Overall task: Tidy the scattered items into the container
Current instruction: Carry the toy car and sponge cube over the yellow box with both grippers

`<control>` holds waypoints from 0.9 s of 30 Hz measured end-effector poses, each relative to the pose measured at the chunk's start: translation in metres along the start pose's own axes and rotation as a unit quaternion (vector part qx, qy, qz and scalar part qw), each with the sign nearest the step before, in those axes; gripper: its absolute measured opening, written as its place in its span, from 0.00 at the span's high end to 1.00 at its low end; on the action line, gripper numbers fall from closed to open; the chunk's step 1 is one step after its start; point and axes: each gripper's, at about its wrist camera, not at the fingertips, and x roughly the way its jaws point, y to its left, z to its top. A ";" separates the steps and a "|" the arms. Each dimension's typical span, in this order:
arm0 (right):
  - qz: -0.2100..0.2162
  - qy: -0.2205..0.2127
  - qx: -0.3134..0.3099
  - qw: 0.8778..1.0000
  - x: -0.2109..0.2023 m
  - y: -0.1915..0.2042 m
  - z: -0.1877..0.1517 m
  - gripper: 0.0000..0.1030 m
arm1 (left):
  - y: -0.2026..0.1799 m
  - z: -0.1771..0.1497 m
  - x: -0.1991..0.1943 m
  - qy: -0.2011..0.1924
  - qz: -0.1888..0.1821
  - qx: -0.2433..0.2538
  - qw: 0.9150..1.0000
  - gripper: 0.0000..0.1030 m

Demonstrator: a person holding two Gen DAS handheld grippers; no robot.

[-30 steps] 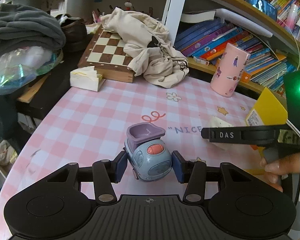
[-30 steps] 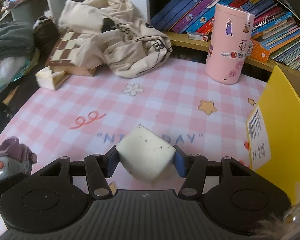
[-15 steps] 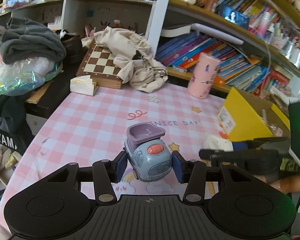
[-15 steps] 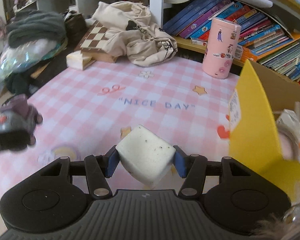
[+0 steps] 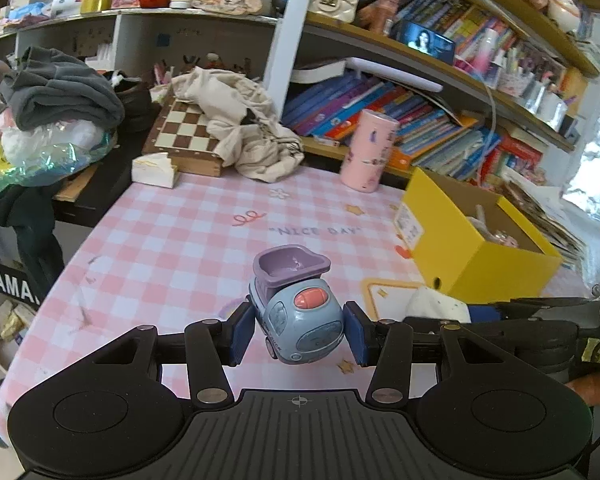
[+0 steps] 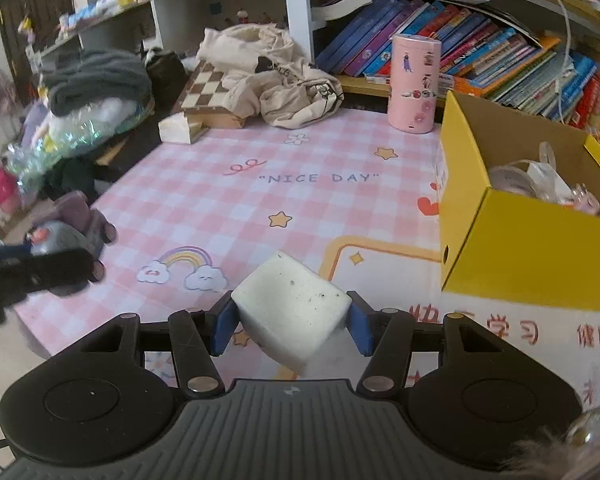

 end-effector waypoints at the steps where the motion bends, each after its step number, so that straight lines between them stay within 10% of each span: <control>1: 0.000 -0.004 0.003 1.000 -0.004 0.000 -0.002 0.47 | -0.002 -0.002 -0.001 0.000 -0.004 0.002 1.000 0.54; 27: -0.107 -0.004 0.075 0.991 -0.055 -0.081 -0.044 0.47 | -0.087 -0.003 0.035 0.020 -0.109 0.064 0.992 0.54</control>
